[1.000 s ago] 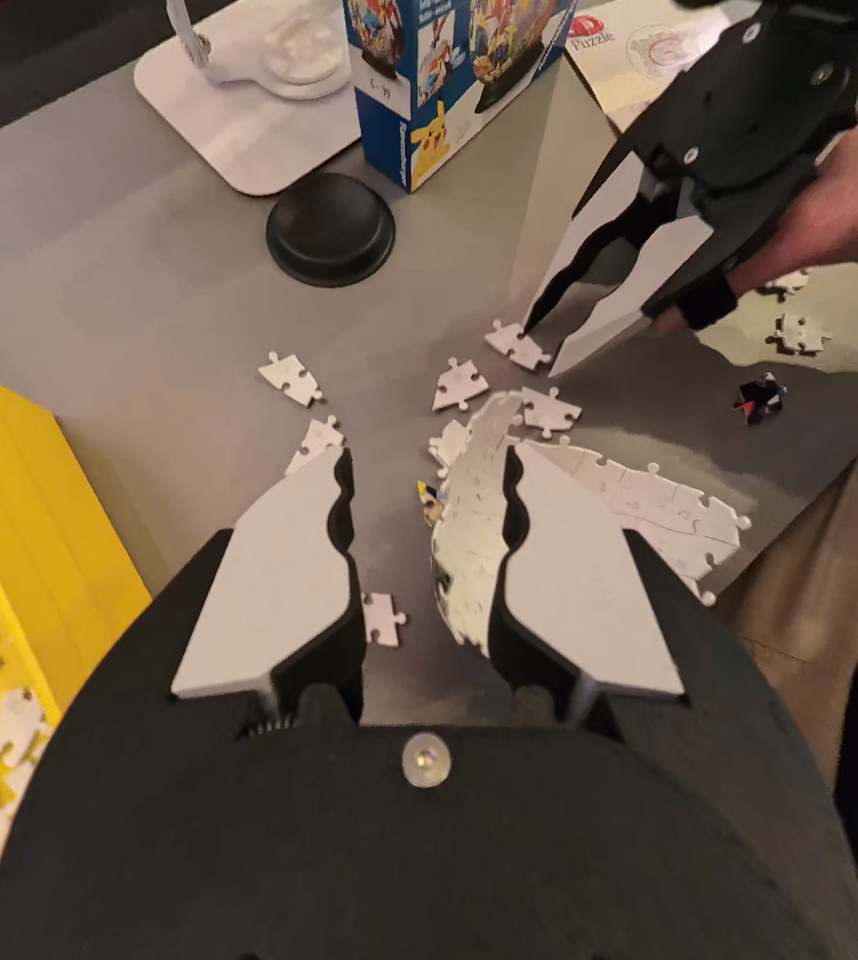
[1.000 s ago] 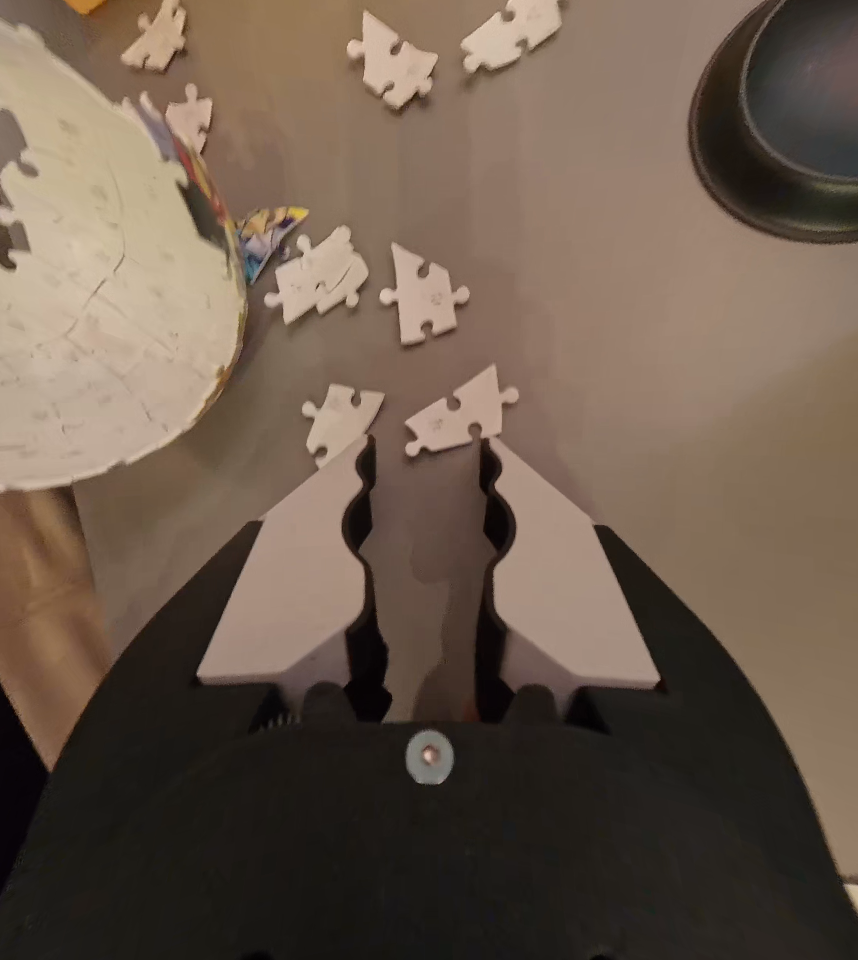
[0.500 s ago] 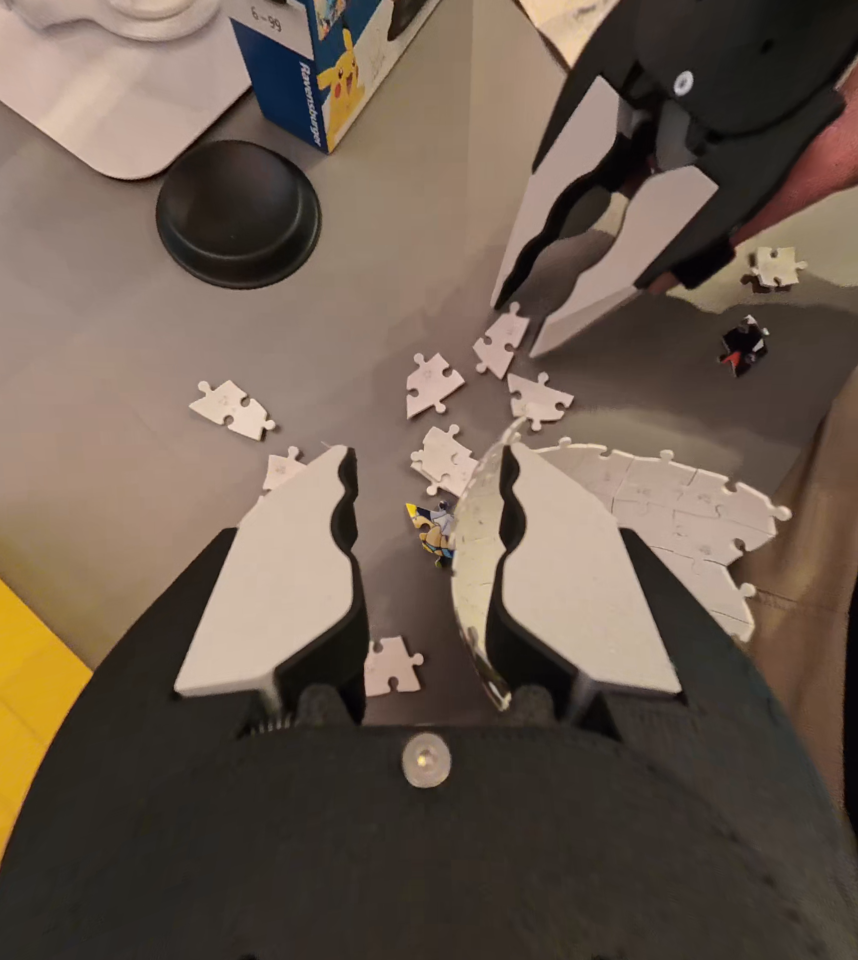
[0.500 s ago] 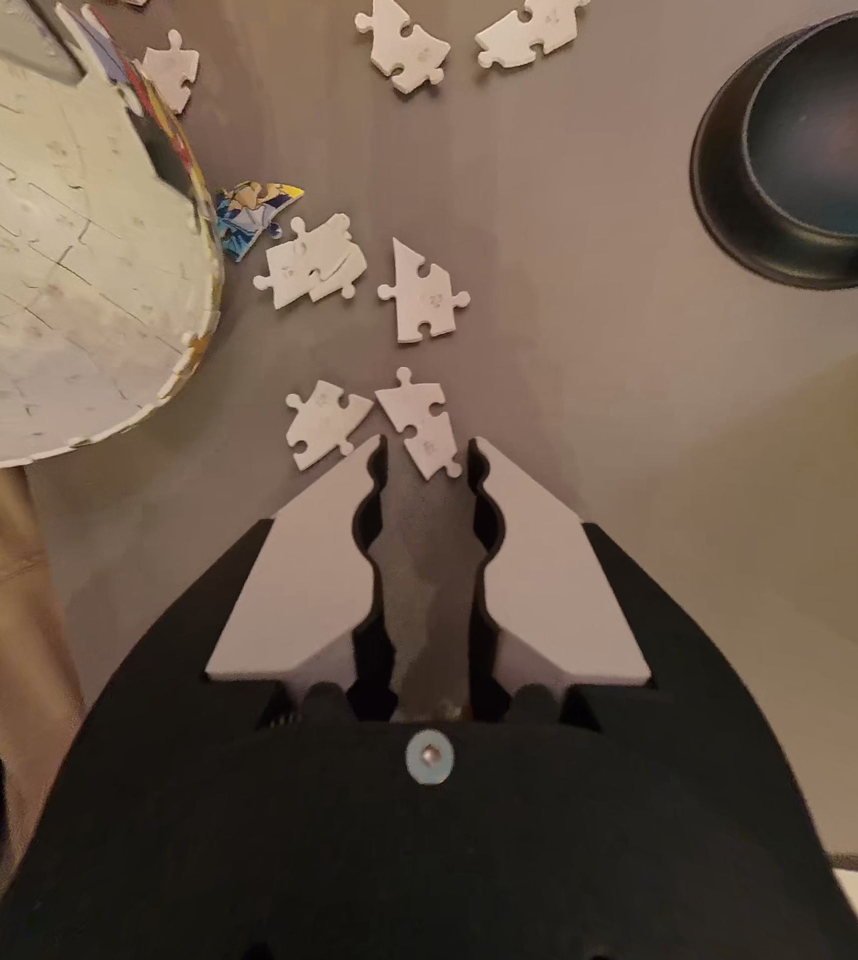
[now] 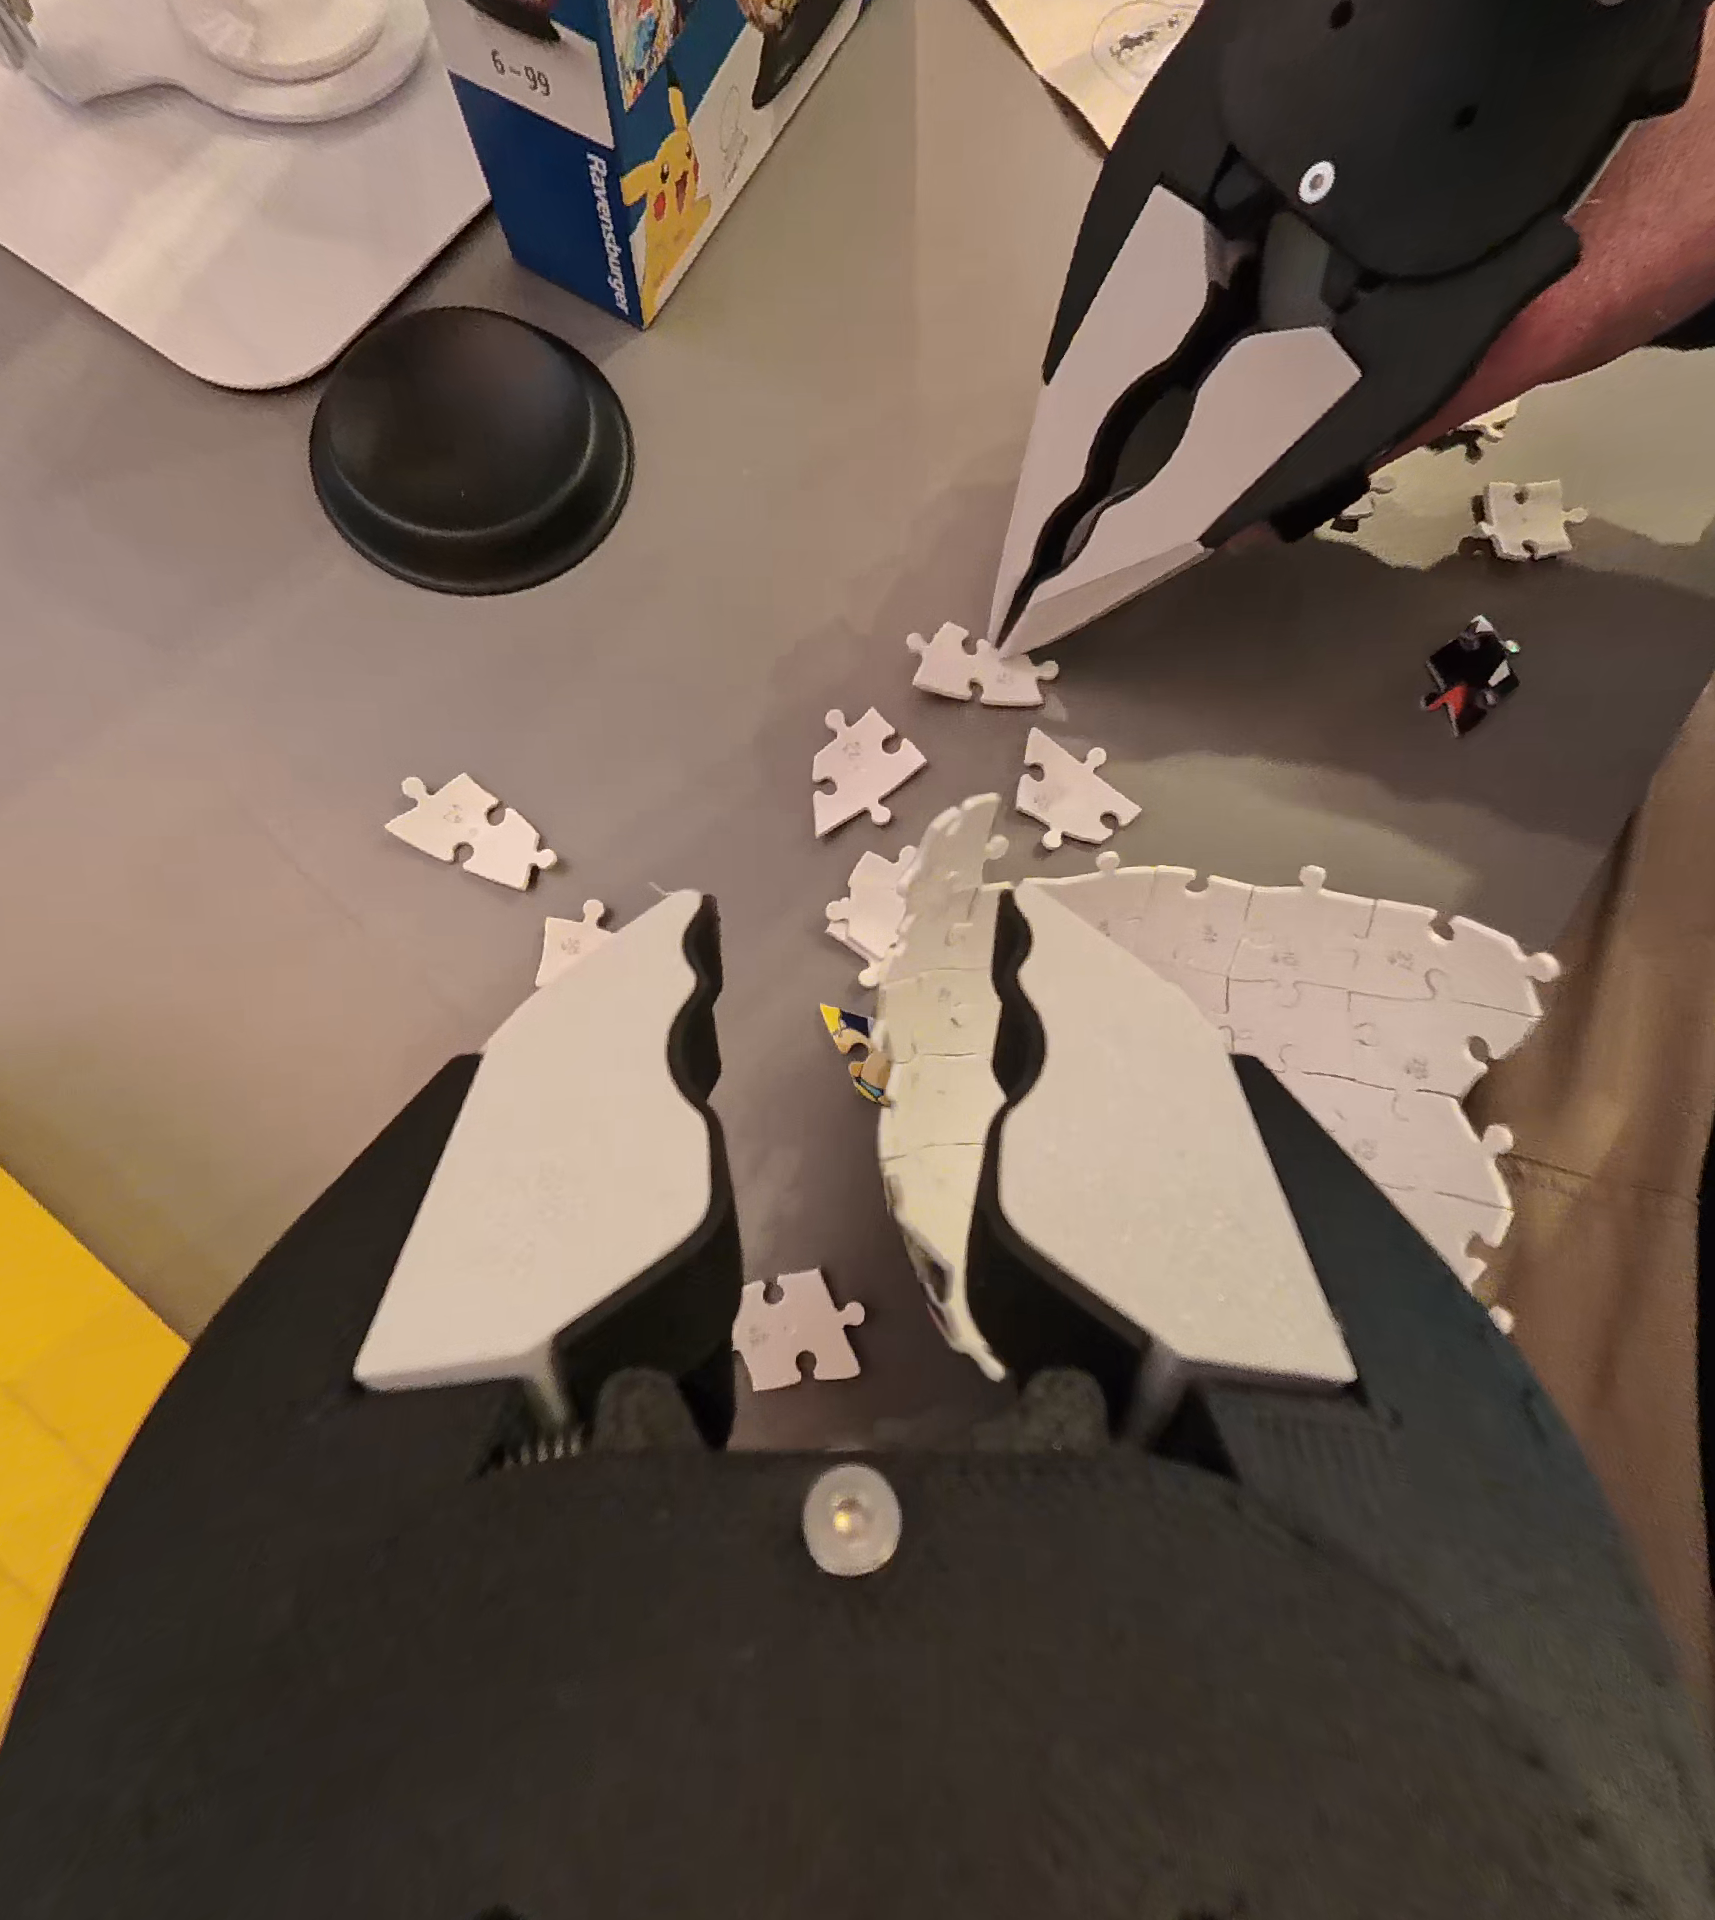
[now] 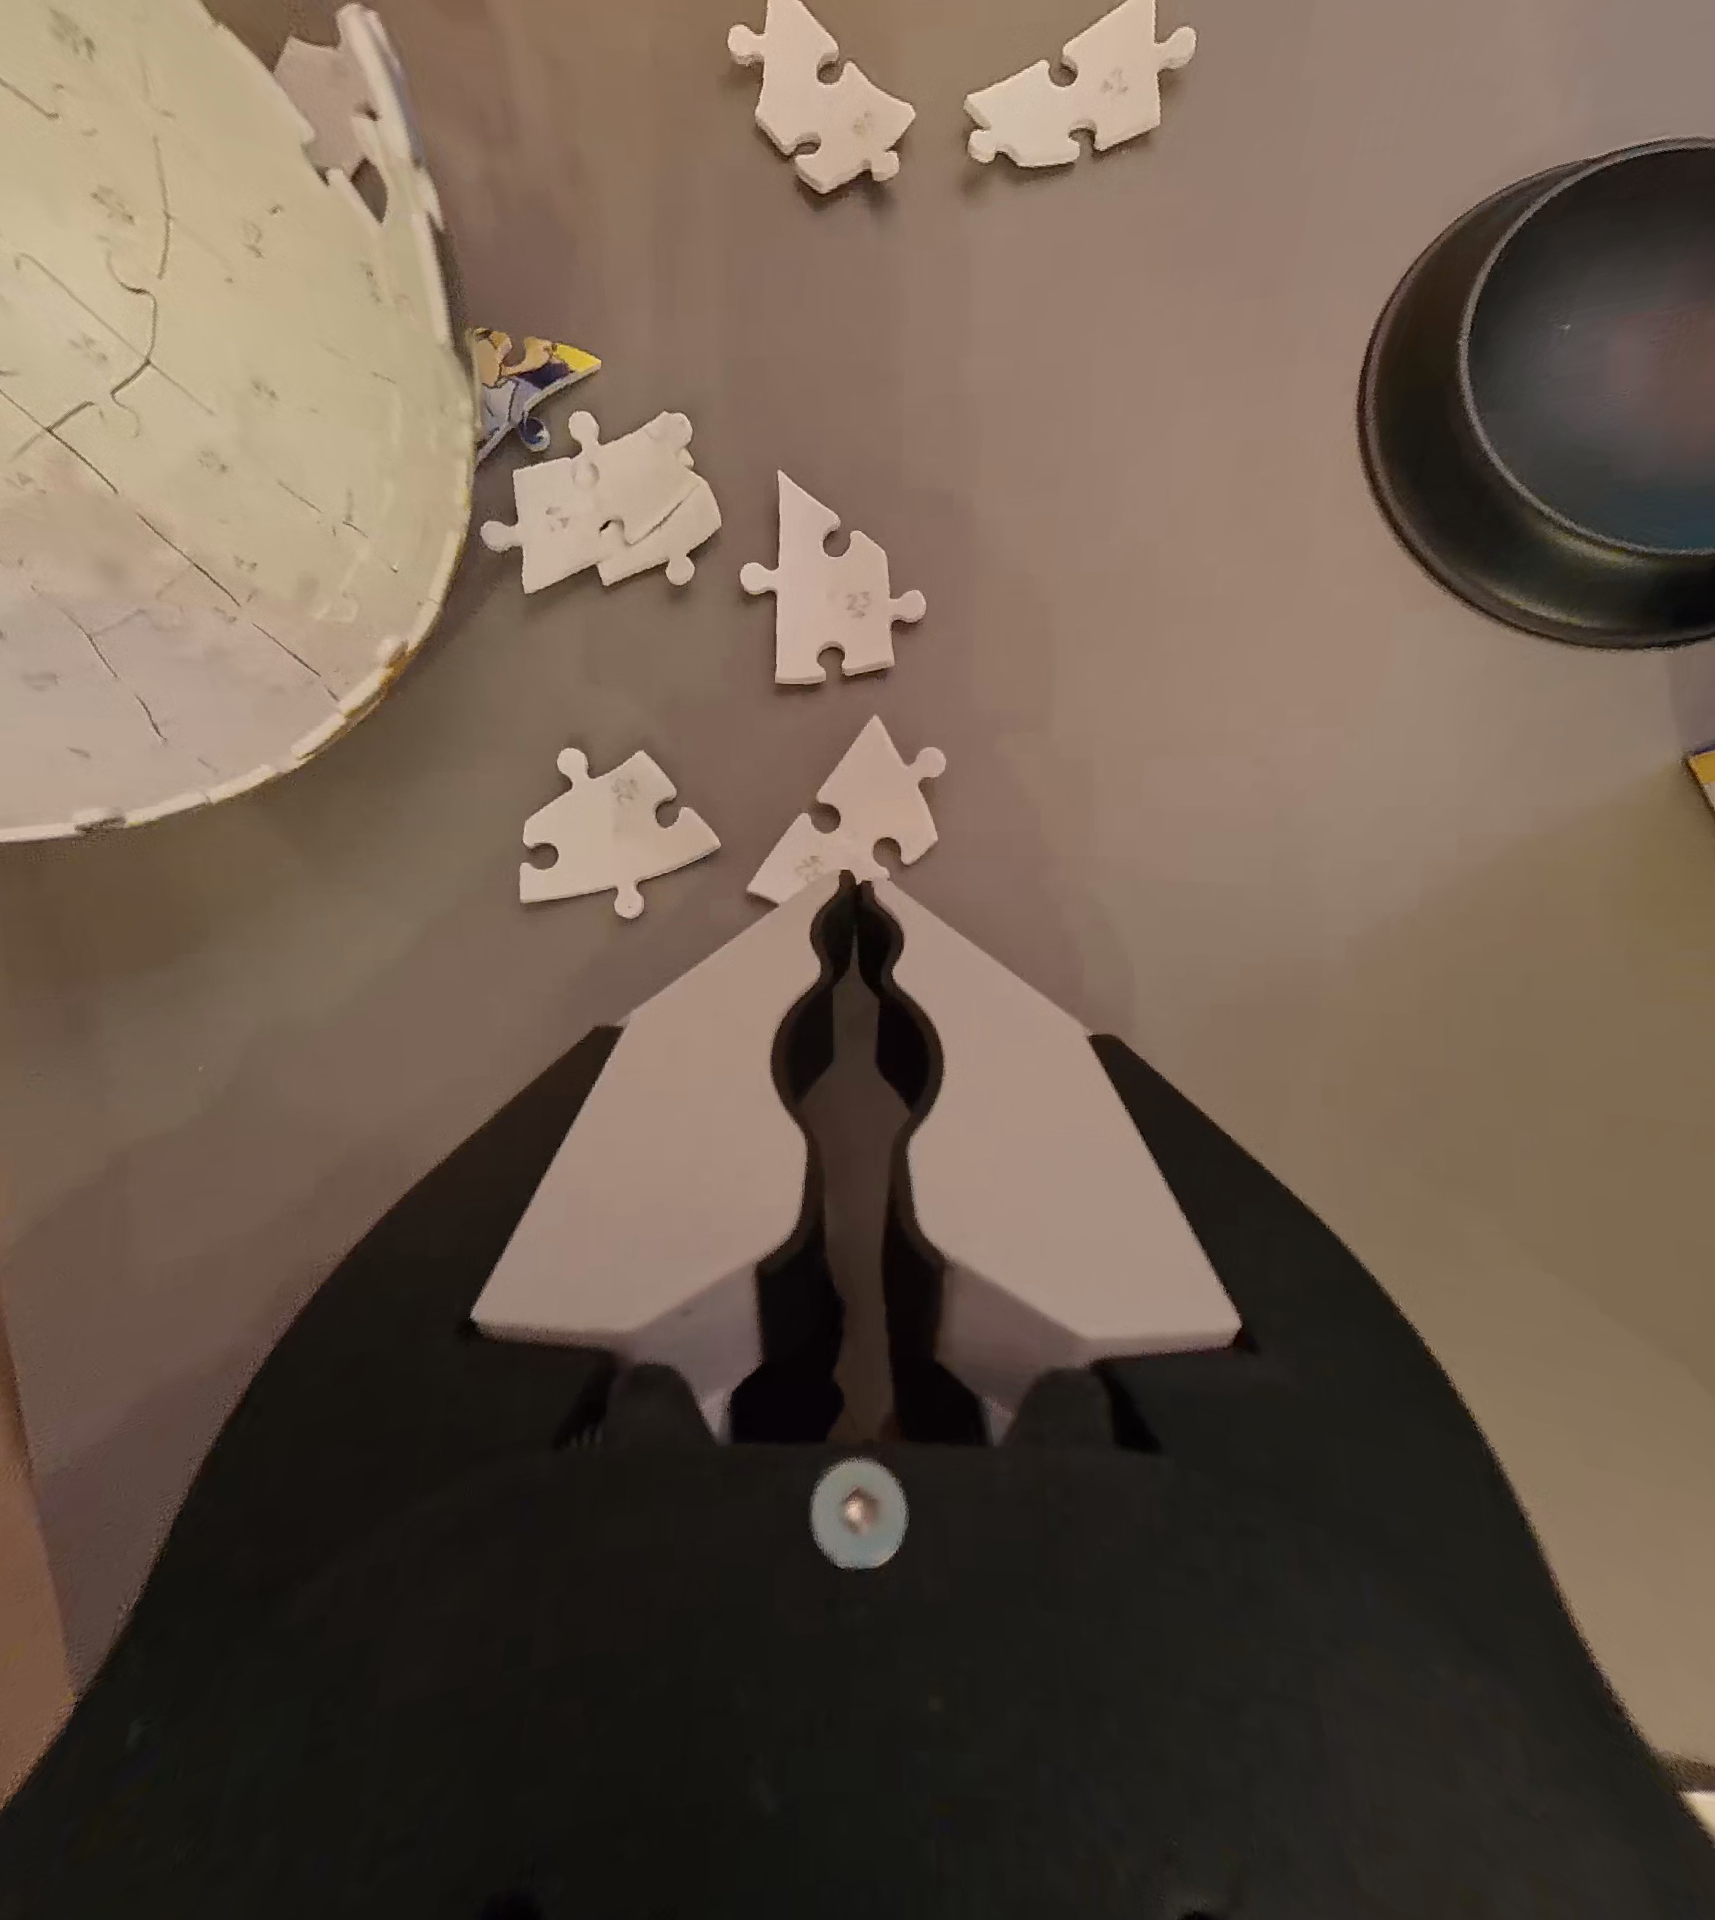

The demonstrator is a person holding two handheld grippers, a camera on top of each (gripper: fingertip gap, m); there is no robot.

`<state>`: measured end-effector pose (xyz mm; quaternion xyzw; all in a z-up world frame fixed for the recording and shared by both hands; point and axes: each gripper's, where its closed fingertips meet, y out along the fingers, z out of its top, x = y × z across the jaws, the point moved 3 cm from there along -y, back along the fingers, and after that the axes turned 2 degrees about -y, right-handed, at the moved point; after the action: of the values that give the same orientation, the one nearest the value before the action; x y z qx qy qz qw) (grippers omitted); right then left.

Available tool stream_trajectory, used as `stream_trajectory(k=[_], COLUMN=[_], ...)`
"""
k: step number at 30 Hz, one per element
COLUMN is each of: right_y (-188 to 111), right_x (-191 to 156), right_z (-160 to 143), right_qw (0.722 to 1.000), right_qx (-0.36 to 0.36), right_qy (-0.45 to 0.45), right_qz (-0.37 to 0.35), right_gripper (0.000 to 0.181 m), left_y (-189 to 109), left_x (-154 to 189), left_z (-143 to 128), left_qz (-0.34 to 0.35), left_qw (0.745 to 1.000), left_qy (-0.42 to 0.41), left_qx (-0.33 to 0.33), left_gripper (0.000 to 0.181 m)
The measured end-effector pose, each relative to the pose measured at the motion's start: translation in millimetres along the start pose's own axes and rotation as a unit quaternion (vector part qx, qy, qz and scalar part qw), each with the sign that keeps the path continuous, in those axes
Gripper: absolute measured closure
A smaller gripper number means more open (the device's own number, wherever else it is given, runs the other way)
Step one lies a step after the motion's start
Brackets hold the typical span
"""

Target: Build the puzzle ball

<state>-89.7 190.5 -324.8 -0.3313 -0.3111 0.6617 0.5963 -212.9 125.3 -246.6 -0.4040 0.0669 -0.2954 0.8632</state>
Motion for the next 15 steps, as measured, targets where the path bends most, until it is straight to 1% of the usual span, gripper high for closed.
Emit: stream_trajectory(k=[5, 6, 7, 9, 11, 13, 14, 15], right_y=[-5, -7, -9, -8, -1, 2, 3, 4], right_x=[-2, -1, -2, -7, -9, -6, -6, -6], right_z=[2, 2, 2, 4, 0, 1, 2, 2], right_qw=[1.0, 1.0, 1.0, 1.0, 0.999, 0.997, 0.997, 0.997], right_qx=[0.003, 0.001, -0.005, -0.008, -0.033, -0.029, -0.027, -0.023], right_qy=[-0.01, 0.002, 0.008, 0.006, 0.021, 0.022, 0.026, 0.031], right_qz=[-0.005, -0.01, -0.01, -0.014, -0.032, -0.066, -0.067, -0.069], right_gripper=[0.181, 0.172, 0.157, 0.148, 0.135, 0.149, 0.155, 0.168], left_y=[-1, -2, -3, -3, -3, -3, -3, -3], left_x=[1, 0, 0, 0, 0, 0, -1, -1], left_z=[2, 3, 3, 4, 4, 4, 4, 4], left_qz=[0.003, 0.004, 0.004, 0.003, 0.004, 0.003, 0.002, 0.002], left_qw=[1.0, 1.0, 1.0, 1.0, 1.0, 1.0, 1.0, 1.0], left_qy=[0.004, 0.003, 0.003, 0.003, 0.003, 0.003, 0.003, 0.003], left_qx=[0.001, 0.002, 0.004, 0.005, 0.004, 0.006, 0.005, 0.005], left_gripper=[0.132, 0.132, 0.133, 0.133, 0.133, 0.133, 0.133, 0.133])
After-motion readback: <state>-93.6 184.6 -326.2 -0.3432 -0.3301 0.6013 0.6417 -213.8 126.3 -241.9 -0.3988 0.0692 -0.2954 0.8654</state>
